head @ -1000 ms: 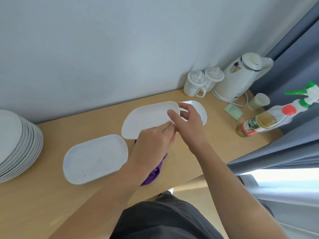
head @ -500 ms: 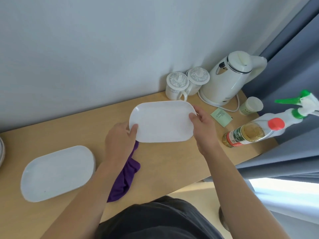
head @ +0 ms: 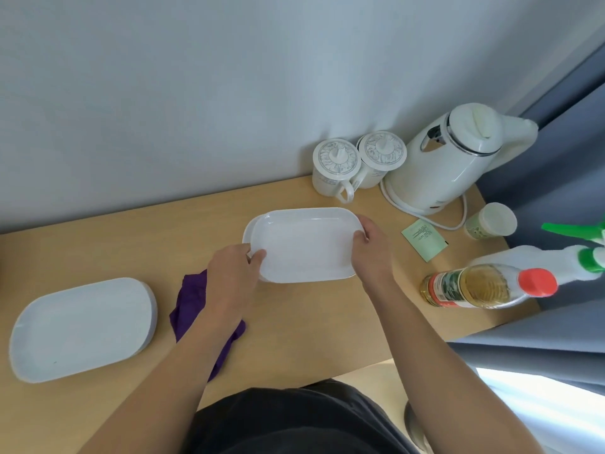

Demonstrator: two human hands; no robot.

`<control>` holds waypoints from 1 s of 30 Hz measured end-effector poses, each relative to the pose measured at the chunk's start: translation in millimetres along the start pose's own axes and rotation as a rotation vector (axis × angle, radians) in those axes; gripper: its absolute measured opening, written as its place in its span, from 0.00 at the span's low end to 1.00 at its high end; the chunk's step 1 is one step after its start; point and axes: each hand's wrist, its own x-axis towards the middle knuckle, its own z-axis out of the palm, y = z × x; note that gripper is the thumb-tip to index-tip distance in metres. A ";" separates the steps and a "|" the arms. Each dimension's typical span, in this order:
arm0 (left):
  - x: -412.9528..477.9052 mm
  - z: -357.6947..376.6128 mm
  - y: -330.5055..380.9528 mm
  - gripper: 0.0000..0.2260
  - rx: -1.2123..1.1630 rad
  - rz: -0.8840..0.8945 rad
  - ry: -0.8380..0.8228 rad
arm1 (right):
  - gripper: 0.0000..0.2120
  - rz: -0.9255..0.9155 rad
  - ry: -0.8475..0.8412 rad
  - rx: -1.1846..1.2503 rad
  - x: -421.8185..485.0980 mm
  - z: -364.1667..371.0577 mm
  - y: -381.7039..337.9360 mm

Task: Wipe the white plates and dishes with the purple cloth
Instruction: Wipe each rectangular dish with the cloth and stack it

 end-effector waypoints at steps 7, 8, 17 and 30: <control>6.1 -3.1 -9.1 0.14 0.061 0.045 0.023 | 0.23 0.005 -0.087 -0.031 16.5 20.1 13.3; 8.4 -1.7 -10.9 0.14 0.085 0.046 0.025 | 0.23 -0.002 -0.090 -0.039 17.7 20.7 14.5; 18.2 7.3 -19.6 0.14 0.243 0.049 0.025 | 0.21 -0.054 -0.078 -0.025 20.5 16.9 23.0; -15.7 -21.2 -58.2 0.18 0.250 0.092 0.071 | 0.13 -0.467 -0.092 -0.208 -53.2 35.1 -15.1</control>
